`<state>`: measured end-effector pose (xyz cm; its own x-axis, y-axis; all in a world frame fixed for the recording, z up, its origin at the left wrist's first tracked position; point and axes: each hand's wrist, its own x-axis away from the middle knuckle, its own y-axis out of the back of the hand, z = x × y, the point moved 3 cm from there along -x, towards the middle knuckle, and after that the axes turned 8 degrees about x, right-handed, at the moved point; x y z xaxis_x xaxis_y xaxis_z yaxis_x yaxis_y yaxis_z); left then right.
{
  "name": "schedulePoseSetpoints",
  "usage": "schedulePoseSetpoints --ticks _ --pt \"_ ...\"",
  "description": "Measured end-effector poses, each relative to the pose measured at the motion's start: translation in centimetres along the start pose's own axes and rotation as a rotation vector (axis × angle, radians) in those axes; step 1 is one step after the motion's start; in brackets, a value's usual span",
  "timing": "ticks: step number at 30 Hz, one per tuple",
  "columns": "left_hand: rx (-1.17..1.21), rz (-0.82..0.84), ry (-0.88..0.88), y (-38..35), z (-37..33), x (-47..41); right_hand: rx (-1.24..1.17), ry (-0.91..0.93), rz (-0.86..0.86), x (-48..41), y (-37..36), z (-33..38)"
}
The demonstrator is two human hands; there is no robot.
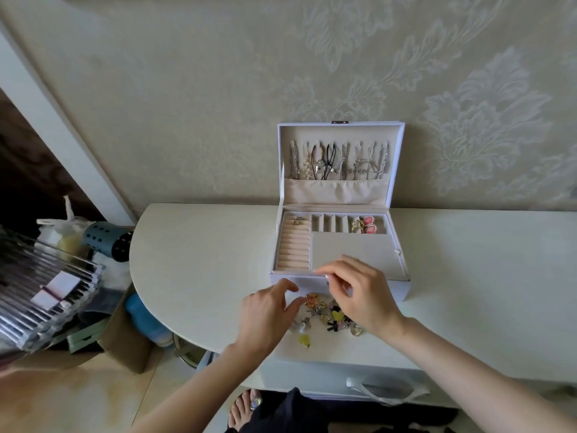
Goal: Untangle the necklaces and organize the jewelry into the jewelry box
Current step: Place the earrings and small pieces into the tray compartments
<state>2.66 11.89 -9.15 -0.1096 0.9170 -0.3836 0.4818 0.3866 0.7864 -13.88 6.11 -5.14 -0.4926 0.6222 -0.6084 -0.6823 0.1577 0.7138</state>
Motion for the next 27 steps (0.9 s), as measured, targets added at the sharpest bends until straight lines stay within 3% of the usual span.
schedulePoseSetpoints --ticks 3,8,13,18,27 --pt "-0.064 0.166 0.164 -1.3 -0.6 -0.5 -0.047 -0.088 0.061 1.4 0.3 -0.6" --pt "-0.111 0.24 0.187 -2.1 -0.9 -0.9 -0.005 -0.144 0.181 2.4 0.4 -2.4" --pt "-0.11 0.214 0.18 -1.7 -0.8 -0.4 0.052 -0.201 0.288 3.7 0.3 -3.4" --pt "0.021 0.075 0.114 0.6 -0.1 0.0 0.111 -0.24 0.372 4.3 0.7 -4.3" --pt "0.041 0.149 0.109 2.0 2.3 1.7 0.095 -0.289 0.476 4.8 0.7 -3.6"
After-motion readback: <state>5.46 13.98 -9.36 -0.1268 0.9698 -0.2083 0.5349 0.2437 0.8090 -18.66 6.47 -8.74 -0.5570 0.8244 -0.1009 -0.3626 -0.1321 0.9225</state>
